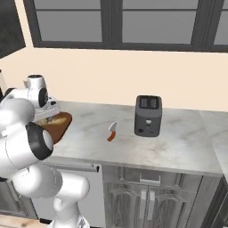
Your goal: Retrieve the sausage and cheese from the fridge and place them on the cutting board on the counter.
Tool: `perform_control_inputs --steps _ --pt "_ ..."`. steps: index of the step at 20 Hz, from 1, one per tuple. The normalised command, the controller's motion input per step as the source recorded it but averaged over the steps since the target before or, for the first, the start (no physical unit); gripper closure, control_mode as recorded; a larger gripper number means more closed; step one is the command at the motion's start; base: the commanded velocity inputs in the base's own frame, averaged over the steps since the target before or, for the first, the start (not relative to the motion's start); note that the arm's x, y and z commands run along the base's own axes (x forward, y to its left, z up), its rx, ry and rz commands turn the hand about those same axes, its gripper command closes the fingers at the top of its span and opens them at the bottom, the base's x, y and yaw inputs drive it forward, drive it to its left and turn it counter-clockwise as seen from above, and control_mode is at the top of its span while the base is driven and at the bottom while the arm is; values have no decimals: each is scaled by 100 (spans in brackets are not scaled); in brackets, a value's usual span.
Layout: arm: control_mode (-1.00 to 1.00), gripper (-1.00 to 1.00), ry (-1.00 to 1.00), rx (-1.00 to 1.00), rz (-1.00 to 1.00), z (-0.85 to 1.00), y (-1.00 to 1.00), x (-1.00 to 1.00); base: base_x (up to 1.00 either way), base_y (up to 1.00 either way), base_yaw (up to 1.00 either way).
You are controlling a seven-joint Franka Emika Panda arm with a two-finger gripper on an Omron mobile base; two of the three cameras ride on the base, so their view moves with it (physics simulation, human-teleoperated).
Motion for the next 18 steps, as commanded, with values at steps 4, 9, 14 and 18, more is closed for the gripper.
perform_control_inputs --steps 4,9,14,18 --pt "-100 100 -3 0 0 -35 0 40 0 0 0" --pt "-100 100 -13 0 0 -51 2 36 0 0 0" --pt "-100 100 -1 0 0 -41 1 10 0 0 0" --pt "-100 100 0 0 0 -44 0 24 0 0 0"
